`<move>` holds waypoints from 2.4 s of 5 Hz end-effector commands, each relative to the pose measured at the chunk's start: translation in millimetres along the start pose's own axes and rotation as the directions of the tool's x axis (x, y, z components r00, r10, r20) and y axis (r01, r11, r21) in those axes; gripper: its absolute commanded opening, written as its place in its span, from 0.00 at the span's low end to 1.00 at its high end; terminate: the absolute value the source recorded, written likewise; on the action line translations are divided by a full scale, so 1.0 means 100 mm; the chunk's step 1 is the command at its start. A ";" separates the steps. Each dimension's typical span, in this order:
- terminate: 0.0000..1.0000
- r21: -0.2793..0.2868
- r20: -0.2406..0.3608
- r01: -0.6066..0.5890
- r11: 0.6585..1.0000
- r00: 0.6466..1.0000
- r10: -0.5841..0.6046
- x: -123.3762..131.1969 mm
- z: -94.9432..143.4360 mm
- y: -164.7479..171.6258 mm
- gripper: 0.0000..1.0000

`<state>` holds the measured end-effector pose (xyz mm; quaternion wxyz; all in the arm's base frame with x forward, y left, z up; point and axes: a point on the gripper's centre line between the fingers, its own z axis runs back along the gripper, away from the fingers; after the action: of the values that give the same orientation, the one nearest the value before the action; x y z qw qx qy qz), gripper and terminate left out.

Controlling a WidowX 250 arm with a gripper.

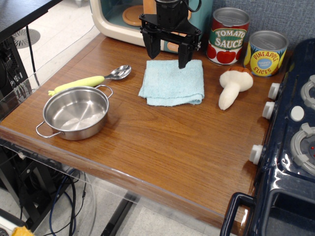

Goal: Move the pot to the far bottom right of table

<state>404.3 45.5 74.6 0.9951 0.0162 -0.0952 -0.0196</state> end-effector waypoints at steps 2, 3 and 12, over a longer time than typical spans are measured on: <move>0.00 -0.074 -0.002 -0.011 0.997 1.000 0.011 -0.03 0.08 0.20 1.00; 0.00 -0.101 0.035 -0.017 0.995 0.999 0.021 -0.12 0.18 0.36 1.00; 0.00 -0.092 -0.157 -0.106 0.990 0.984 0.090 -1.56 -0.07 1.33 1.00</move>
<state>257.8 185.6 29.8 0.9985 -0.0455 -0.0063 0.0297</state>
